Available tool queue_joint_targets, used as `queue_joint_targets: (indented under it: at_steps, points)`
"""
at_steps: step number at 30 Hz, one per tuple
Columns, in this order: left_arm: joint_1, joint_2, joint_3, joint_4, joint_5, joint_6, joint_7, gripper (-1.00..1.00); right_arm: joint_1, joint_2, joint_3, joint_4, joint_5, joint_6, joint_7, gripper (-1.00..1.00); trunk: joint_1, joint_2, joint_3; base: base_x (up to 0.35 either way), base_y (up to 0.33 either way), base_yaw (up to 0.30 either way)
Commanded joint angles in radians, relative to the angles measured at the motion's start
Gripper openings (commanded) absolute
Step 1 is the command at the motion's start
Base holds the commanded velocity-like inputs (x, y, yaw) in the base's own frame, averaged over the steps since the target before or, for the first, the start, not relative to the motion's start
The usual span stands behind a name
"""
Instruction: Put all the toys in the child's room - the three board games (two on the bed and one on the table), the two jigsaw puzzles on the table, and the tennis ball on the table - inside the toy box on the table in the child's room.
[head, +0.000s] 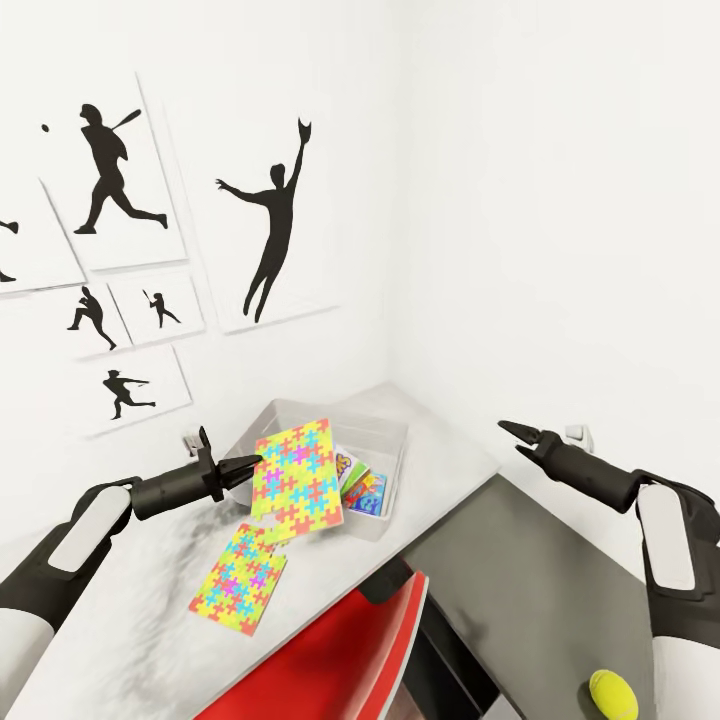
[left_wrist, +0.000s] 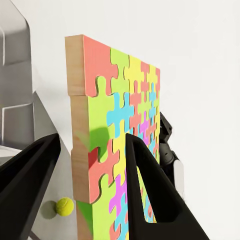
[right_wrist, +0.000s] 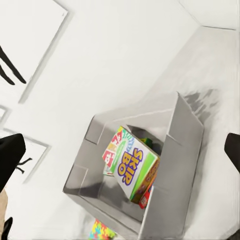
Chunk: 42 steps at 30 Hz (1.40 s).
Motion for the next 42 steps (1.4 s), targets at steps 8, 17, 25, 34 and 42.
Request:
queue_joint_targets:
  at_steps: [8, 17, 25, 34, 42]
  points:
    - [-0.001, 0.000, -0.002, 0.001, 0.000, 0.001, -0.004, -1.00, 0.062, 0.002, -0.006, 0.000, 0.011, 0.004, 0.126, 1.00, 0.001, -0.002, -0.002, 0.000, 0.000, 0.000]
    - [-0.003, -0.002, 0.004, -0.002, 0.001, 0.004, -0.004, -1.00, 0.156, 0.002, -0.008, -0.022, 0.011, 0.004, 0.180, 1.00, 0.001, -0.002, -0.002, 0.000, 0.000, 0.000]
    - [-0.023, -0.005, 0.008, -0.008, 0.003, 0.003, 0.019, -1.00, 0.254, 0.002, -0.097, -0.128, 0.012, 0.004, 0.302, 1.00, 0.001, -0.002, -0.002, 0.000, 0.000, 0.000]
    - [-0.129, -0.102, 0.022, 0.017, 0.010, -0.003, 0.221, -1.00, 0.281, 0.000, -0.126, -0.146, 0.014, 0.004, 0.346, 1.00, 0.001, -0.002, -0.002, 0.000, 0.000, 0.000]
    - [-0.172, -0.216, 0.124, 0.022, 0.006, -0.007, 0.455, -1.00, 0.283, -0.001, -0.151, -0.145, 0.017, 0.004, 0.349, 1.00, 0.001, -0.002, -0.002, 0.000, 0.000, 0.000]
